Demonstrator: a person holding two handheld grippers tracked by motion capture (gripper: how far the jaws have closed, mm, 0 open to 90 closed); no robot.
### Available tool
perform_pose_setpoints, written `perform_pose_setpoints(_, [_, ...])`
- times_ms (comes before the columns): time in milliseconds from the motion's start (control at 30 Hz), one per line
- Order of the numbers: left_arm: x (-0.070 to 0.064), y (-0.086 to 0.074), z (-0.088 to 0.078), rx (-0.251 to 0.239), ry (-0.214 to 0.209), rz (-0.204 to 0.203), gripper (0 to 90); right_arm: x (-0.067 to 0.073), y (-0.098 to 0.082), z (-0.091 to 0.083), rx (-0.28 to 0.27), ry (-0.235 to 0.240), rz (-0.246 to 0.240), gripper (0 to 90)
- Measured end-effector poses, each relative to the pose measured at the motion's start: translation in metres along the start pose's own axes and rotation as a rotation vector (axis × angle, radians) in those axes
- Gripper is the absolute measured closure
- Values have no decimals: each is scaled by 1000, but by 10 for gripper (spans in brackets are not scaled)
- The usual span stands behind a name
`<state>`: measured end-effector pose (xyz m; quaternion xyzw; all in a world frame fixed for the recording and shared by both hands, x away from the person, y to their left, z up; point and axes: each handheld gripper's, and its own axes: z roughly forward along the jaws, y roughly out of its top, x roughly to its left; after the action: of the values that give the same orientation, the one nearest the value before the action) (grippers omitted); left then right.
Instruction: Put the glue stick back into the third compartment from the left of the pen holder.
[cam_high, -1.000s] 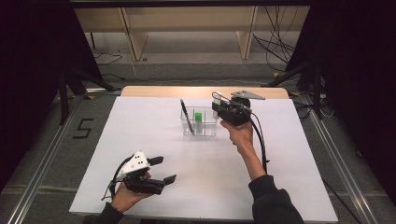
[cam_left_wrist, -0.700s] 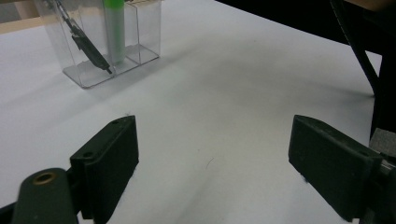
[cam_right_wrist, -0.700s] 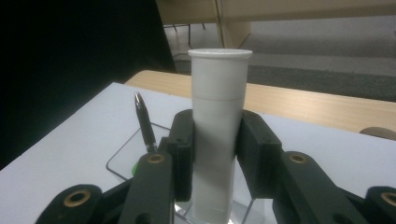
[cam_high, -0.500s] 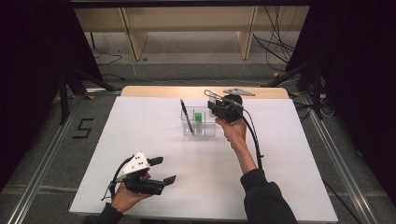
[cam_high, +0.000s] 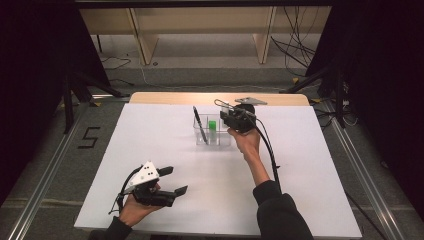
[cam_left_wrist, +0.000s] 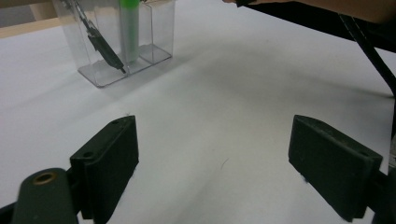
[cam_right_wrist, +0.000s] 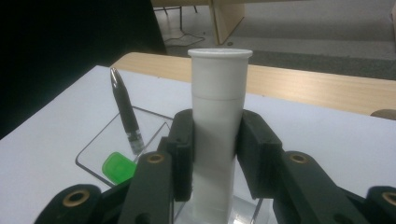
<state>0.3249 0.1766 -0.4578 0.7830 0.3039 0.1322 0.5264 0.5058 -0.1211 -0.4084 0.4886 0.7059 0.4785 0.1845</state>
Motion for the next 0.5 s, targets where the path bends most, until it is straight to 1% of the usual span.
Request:
perform_pose_setpoints(233, [0,0,0,-3,0,1,155,0,-3,3,21,-11,0,674])
perform_pose_setpoints(267, [0,0,0,-5,0,1,154,0,-3,3,22,-12,1,657])
perform_pose_setpoints(400, [1,0,0,-7,2,-3,154,0,-1,-3,24,8,20,497])
perform_pose_setpoints(433, [0,0,0,-9,2,-7,155,0,0,-5,21,6,18,476])
perform_pose_setpoints(467, [1,0,0,-3,2,0,154,1,1,-8,20,-3,7,455])
perform_pose_setpoints(500, [0,-1,0,-7,3,-7,155,1,2,-11,19,-11,-1,443])
